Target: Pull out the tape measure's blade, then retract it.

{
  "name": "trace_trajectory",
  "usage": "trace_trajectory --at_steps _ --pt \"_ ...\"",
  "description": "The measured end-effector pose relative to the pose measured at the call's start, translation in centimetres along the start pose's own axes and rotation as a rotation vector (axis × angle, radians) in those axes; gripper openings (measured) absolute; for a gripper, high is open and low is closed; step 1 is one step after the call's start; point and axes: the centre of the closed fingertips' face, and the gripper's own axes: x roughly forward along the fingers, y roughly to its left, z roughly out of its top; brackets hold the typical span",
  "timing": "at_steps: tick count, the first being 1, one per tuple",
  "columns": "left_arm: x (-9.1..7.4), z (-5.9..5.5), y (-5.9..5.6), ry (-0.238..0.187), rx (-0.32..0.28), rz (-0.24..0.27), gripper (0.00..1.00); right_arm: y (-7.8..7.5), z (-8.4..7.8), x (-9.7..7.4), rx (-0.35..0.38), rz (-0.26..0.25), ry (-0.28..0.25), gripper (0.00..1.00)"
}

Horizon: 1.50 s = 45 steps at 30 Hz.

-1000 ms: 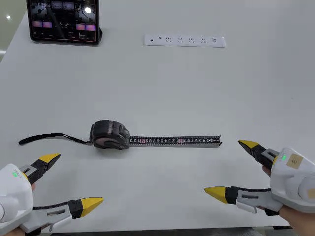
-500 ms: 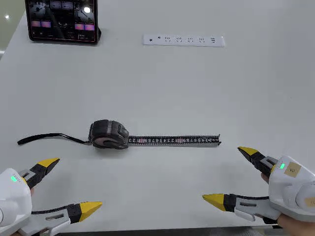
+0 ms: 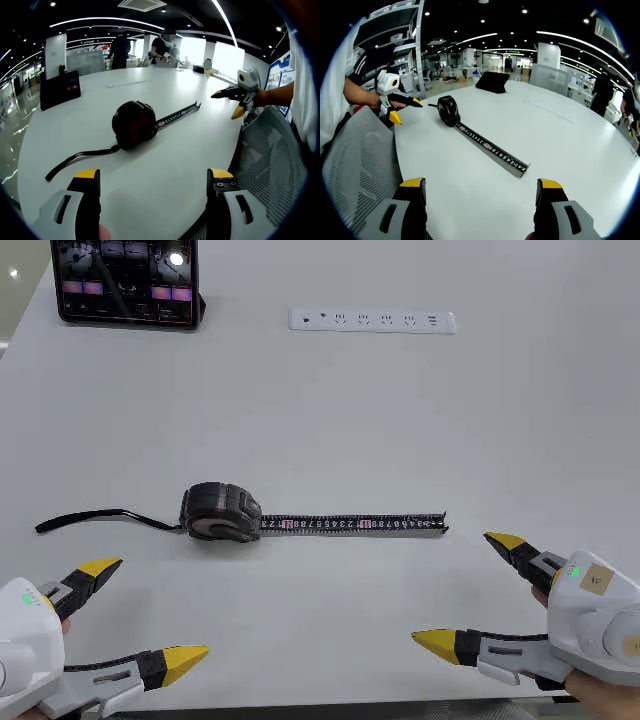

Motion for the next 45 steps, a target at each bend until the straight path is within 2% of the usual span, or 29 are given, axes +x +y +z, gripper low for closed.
trace_trajectory --at_steps 45 --pt "-0.08 0.59 0.24 -0.006 0.0 0.0 0.84 0.28 -0.07 -0.3 -0.003 0.002 0.004 0.9"
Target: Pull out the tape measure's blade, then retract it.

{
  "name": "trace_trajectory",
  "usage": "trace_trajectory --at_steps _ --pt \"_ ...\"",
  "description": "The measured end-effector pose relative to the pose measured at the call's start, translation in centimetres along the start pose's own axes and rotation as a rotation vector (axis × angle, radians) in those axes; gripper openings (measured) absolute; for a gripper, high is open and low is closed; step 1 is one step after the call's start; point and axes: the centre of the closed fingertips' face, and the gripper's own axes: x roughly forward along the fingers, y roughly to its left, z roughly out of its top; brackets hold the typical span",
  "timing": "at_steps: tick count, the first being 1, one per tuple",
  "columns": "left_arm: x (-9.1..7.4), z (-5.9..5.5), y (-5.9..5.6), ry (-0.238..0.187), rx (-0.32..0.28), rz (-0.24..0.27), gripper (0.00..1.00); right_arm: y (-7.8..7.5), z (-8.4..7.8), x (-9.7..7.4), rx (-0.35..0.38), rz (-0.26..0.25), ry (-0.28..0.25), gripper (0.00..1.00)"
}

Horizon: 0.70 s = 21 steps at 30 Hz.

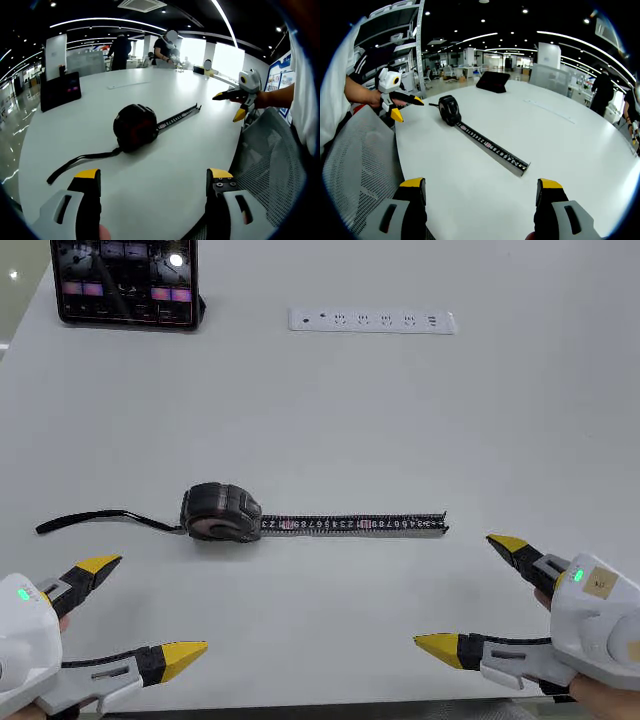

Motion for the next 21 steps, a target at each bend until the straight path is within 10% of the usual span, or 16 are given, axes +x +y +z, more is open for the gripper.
trace_trajectory --at_steps 21 --pt "1.7 1.7 1.4 0.003 -0.004 -0.002 0.84 -1.2 0.6 0.8 -0.019 0.014 0.002 0.9"
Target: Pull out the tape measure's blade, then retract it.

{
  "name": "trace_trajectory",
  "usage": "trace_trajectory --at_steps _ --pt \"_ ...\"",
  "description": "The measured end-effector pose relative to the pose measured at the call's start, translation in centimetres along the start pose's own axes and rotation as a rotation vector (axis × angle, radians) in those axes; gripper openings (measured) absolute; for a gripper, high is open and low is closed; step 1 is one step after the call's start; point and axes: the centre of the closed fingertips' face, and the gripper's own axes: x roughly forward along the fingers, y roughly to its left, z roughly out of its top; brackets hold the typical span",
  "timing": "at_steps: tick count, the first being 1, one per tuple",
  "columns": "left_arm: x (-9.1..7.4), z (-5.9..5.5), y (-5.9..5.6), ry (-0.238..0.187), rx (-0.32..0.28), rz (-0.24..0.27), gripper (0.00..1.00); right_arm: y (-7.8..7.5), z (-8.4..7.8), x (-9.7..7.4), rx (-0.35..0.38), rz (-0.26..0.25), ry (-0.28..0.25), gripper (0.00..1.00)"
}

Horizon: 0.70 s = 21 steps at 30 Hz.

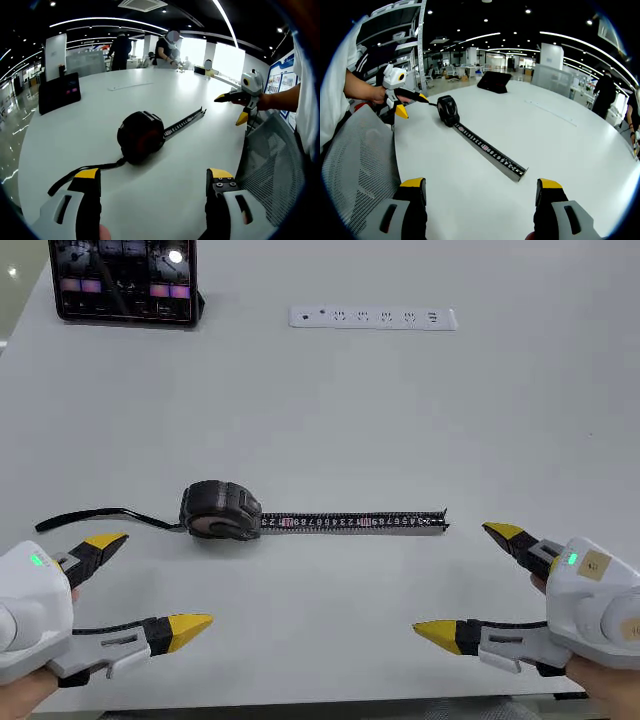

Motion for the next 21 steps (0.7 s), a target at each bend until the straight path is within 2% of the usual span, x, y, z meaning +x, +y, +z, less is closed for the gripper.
trace_trajectory --at_steps 10,21 --pt "1.5 0.7 0.3 0.023 -0.029 0.011 0.85 -1.4 0.2 0.3 -0.016 0.016 0.014 0.88" --pt "2.8 1.4 0.2 0.022 -0.07 0.019 0.86 -2.7 0.1 0.6 -0.044 0.041 0.035 0.84"
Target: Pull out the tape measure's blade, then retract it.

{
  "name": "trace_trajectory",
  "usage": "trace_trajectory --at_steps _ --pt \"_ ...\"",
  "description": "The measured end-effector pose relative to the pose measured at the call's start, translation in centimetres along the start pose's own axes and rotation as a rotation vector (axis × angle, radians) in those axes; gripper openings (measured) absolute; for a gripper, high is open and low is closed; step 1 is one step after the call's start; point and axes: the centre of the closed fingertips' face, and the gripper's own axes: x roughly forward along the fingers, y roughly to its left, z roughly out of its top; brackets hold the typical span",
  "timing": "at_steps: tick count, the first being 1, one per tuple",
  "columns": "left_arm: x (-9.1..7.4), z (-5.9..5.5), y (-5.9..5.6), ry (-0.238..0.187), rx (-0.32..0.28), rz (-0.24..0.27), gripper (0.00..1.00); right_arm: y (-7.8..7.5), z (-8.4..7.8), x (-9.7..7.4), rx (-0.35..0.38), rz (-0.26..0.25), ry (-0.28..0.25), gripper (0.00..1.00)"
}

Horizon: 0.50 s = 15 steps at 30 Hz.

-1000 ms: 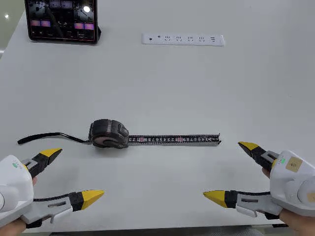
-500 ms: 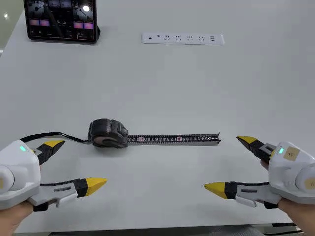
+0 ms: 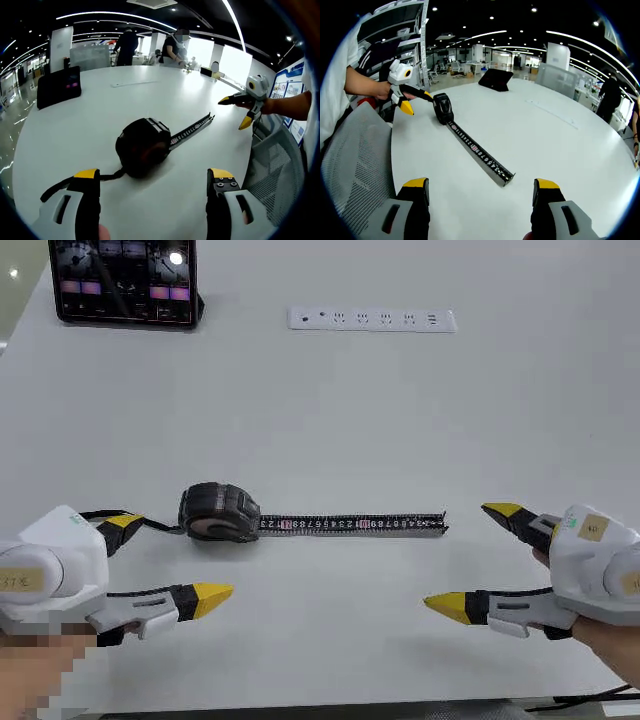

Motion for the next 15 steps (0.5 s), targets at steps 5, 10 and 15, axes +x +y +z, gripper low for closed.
trace_trajectory --at_steps 5,10,15 --pt "0.7 0.3 0.0 -0.003 -0.019 0.005 0.85 -0.6 -0.2 0.1 -0.016 0.017 0.019 0.82" --pt "1.4 0.9 -0.1 -0.015 -0.044 0.008 0.84 -1.3 -0.4 0.2 -0.028 0.029 0.036 0.8" --pt "2.1 1.4 -0.1 -0.028 -0.058 0.004 0.83 -2.2 -0.2 0.2 -0.031 0.024 0.035 0.79"
